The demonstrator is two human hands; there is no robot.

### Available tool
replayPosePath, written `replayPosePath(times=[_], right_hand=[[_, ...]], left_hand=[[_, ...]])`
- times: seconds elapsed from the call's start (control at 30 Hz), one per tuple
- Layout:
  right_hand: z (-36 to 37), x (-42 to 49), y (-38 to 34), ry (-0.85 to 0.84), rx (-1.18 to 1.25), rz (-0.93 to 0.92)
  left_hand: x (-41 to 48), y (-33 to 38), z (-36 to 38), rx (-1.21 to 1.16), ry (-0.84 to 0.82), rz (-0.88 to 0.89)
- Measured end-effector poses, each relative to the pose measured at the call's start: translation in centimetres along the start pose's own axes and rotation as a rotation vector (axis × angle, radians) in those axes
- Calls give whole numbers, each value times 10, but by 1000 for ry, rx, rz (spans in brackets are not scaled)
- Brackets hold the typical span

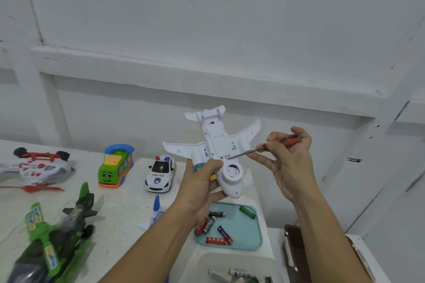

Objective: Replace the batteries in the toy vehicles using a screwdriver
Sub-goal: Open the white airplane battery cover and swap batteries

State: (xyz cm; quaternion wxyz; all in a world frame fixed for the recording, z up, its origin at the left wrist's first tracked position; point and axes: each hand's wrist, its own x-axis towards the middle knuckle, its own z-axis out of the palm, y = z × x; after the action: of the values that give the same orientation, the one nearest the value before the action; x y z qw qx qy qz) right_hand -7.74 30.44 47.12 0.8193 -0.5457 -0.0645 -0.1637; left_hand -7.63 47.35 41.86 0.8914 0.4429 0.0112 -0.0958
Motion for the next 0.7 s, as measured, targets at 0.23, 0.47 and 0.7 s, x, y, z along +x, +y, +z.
replayPosePath(times=[0.23,0.47,0.7], right_hand=[[4,-9,4,-42,118,8],[7,-14,6,-114,77,9],[-1,-9,2,-199,16,-28]], left_hand=[[-4,5,-6,-43,-50,-12],[-1,10,-4,-78,-44,9],[3,2,6,-110,-20,-10]])
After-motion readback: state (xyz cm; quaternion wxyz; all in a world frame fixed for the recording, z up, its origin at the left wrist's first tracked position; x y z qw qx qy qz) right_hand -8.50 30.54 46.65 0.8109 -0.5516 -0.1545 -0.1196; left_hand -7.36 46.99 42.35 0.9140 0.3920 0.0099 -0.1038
